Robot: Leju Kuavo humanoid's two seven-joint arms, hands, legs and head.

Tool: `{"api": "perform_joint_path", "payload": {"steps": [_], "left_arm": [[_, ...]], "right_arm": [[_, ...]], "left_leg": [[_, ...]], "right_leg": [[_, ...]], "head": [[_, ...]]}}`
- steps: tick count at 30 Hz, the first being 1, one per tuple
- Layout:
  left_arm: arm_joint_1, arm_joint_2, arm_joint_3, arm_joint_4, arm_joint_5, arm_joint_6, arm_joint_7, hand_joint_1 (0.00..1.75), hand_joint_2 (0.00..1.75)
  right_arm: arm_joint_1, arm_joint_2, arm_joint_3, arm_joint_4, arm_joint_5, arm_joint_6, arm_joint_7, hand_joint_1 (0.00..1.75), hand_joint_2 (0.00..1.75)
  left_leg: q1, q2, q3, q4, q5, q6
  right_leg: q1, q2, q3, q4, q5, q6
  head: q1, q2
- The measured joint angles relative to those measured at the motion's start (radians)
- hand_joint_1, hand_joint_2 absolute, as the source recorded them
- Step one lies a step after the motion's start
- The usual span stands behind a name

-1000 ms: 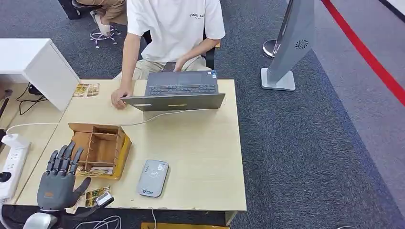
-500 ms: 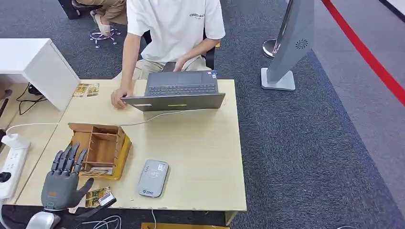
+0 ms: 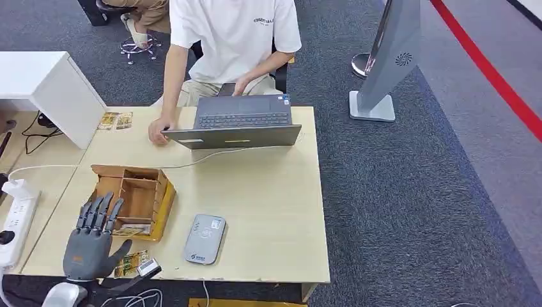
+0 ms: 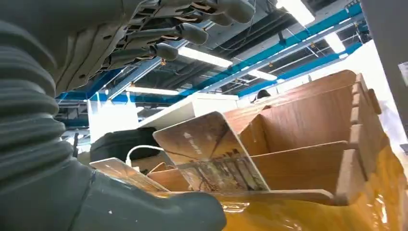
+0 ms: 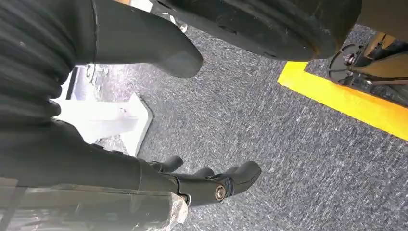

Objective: Pass the card to the sensor for recognition and then transmit it.

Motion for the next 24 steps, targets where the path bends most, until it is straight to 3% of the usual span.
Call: {"api": "perform_joint_path", "payload": {"steps": [9, 10, 24], "left_arm": [[-0.011, 0.001, -0.01, 0.016, 0.005, 0.0, 0.002, 0.0, 1.75], [-0.011, 0.002, -0.011, 0.017, 0.006, 0.0, 0.002, 1.75, 1.75], [-0.021, 0.038, -0.078, 0.067, 0.082, 0.0, 0.036, 1.75, 1.75]], "right_arm": [[0.0, 0.0, 0.0, 0.0, 0.002, 0.0, 0.0, 0.0, 1.75], [0.0, 0.0, 0.0, 0.0, 0.002, 0.0, 0.0, 0.0, 1.75], [0.001, -0.001, -0.002, 0.0, 0.005, -0.001, -0.006, 0.0, 1.75]], "left_leg": [[0.0, 0.0, 0.0, 0.0, 0.0, 0.0], [0.0, 0.0, 0.0, 0.0, 0.0, 0.0], [0.0, 0.0, 0.0, 0.0, 0.0, 0.0]], "right_leg": [[0.0, 0.0, 0.0, 0.0, 0.0, 0.0], [0.0, 0.0, 0.0, 0.0, 0.0, 0.0], [0.0, 0.0, 0.0, 0.0, 0.0, 0.0]], "head": [[0.0, 0.0], [0.0, 0.0], [0.0, 0.0]]}}
